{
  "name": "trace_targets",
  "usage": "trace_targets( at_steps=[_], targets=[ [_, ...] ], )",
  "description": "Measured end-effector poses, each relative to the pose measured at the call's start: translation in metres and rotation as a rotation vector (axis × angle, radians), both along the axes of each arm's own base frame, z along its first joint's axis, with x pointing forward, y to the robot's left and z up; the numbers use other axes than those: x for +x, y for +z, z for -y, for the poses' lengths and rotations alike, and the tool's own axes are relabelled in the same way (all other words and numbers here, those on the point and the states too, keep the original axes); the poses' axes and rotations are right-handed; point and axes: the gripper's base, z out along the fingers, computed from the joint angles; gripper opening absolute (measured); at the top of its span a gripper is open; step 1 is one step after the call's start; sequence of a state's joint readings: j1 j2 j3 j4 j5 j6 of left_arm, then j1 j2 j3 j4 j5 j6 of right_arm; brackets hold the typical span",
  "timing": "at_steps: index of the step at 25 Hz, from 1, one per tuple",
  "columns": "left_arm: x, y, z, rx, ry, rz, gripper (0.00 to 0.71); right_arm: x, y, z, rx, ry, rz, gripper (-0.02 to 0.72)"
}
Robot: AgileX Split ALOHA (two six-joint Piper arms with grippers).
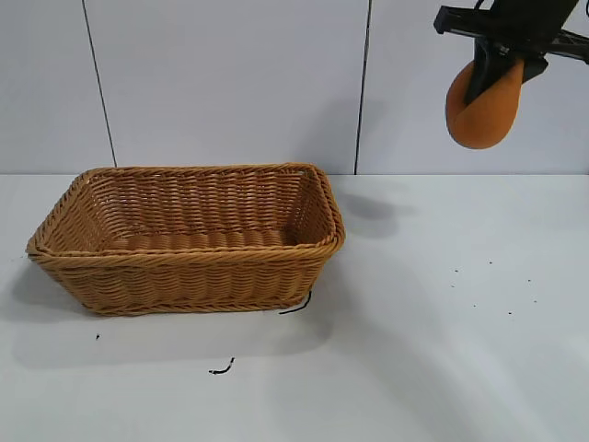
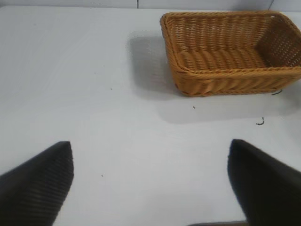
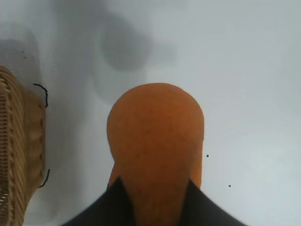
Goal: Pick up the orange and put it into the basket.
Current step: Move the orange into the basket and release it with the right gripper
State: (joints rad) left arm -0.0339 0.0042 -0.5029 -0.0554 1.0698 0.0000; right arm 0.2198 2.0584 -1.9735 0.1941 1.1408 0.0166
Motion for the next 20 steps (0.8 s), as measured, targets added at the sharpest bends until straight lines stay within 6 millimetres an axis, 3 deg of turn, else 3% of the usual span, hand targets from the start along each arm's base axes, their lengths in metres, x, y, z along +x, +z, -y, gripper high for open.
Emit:
trace_targets(
  at_steps=[7, 11, 17, 18, 20],
  targets=[
    [0.000, 0.000, 0.000, 0.000, 0.000, 0.000, 0.639, -0.024, -0.010, -0.100, 0.011, 0.208, 0.069, 0.083],
    [0.000, 0.000, 0.000, 0.000, 0.000, 0.000, 0.639, -0.031, -0.037, -0.147, 0.002, 0.289, 0.094, 0.083],
    [0.000, 0.000, 0.000, 0.001, 0.001, 0.001, 0.639, -0.021, -0.104, -0.175, -0.016, 0.306, 0.072, 0.090],
    [0.000, 0.000, 0.000, 0.001, 0.001, 0.001, 0.639, -0.019, -0.113, -0.175, -0.021, 0.305, 0.063, 0.113],
    [0.000, 0.000, 0.000, 0.001, 0.001, 0.001, 0.639, -0.018, -0.128, -0.176, -0.038, 0.306, 0.036, 0.234]
  ],
)
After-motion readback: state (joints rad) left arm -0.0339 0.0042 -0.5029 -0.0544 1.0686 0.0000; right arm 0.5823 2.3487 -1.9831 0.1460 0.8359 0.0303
